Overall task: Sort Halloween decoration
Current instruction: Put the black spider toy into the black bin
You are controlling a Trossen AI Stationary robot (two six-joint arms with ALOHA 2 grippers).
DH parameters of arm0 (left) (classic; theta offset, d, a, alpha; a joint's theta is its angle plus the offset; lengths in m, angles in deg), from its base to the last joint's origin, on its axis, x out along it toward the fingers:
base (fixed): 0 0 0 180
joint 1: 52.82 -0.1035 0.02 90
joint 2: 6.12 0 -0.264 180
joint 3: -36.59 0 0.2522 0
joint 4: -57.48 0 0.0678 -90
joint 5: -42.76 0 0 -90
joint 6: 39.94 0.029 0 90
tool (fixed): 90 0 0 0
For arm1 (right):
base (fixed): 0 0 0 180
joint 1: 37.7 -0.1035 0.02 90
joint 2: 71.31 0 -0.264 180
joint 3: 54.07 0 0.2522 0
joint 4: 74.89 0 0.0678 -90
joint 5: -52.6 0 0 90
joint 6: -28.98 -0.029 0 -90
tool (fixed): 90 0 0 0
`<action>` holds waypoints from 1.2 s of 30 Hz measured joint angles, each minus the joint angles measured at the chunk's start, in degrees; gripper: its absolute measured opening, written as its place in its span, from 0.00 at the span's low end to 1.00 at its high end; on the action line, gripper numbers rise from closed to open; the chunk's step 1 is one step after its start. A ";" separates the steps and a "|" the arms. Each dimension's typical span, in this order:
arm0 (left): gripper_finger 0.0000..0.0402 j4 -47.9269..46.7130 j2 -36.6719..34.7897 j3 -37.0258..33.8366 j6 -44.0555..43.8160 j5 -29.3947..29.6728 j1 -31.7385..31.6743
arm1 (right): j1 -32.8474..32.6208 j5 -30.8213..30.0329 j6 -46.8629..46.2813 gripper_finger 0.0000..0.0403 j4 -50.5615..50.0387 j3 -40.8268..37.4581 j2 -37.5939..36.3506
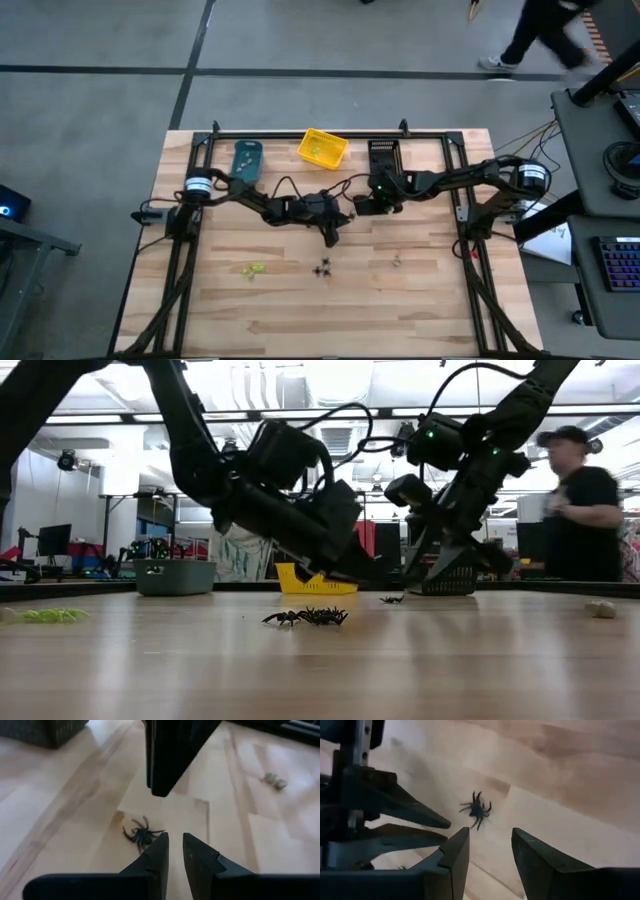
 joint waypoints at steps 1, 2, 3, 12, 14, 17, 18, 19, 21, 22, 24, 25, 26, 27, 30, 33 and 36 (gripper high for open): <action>0.09 -0.13 0.24 -0.01 -0.01 0.45 -0.03 | -0.03 -0.06 0.02 0.35 0.17 -0.05 0.24; 0.09 -0.20 0.36 -0.02 -0.25 0.65 -0.16 | -0.09 0.03 0.09 0.35 0.79 -0.06 0.66; 0.09 -0.11 0.57 -0.02 -0.74 0.69 -0.32 | -0.13 0.06 0.23 0.35 1.64 -0.06 0.96; 0.09 0.29 2.97 0.03 -4.22 0.82 -0.97 | -0.12 0.16 0.66 0.35 7.35 -0.06 5.45; 0.09 0.23 2.99 0.03 -4.58 0.80 -0.97 | -0.15 0.19 0.85 0.35 8.21 -0.06 6.17; 0.09 0.09 3.01 0.04 -4.67 0.80 -0.97 | -0.15 0.61 1.19 0.34 8.97 -0.06 6.74; 0.09 0.02 3.01 0.05 -4.67 0.80 -0.97 | -0.15 0.68 1.40 0.33 9.47 -0.06 7.06; 0.09 -0.03 3.01 0.05 -4.68 0.80 -0.97 | -0.15 0.98 1.52 0.33 9.94 -0.06 7.29; 0.09 -0.15 3.01 0.05 -4.67 0.80 -0.97 | -0.19 1.64 1.70 0.31 11.09 -0.06 7.73; 0.09 -0.22 3.01 0.05 -4.68 0.80 -0.97 | -0.33 1.99 1.64 0.30 11.97 -0.06 8.15; 0.09 -0.34 3.03 0.05 -4.67 0.80 -0.97 | -0.77 2.32 1.33 0.28 13.52 -0.06 8.77; 0.09 -0.45 3.03 0.05 -4.67 0.80 -0.97 | -1.06 2.30 1.10 0.27 14.29 -0.06 9.22; 0.09 -0.54 3.03 0.07 -4.66 0.80 -0.97 | -1.24 2.32 0.86 0.26 14.88 -0.06 9.52; 0.09 -0.57 3.03 0.07 -4.67 0.80 -0.97 | -1.29 2.31 0.81 0.25 15.08 -0.04 9.74; 0.09 -0.77 3.05 0.05 -4.66 0.77 -0.97 | -1.38 2.36 0.72 0.22 15.35 0.01 10.40; 0.09 -0.90 3.07 -0.06 -4.68 0.77 -0.97 | -1.40 2.36 1.29 0.19 15.60 0.02 10.66; 0.09 -1.12 2.78 -0.18 -4.98 0.38 -0.97 | -1.40 2.36 1.96 0.15 15.58 0.02 10.67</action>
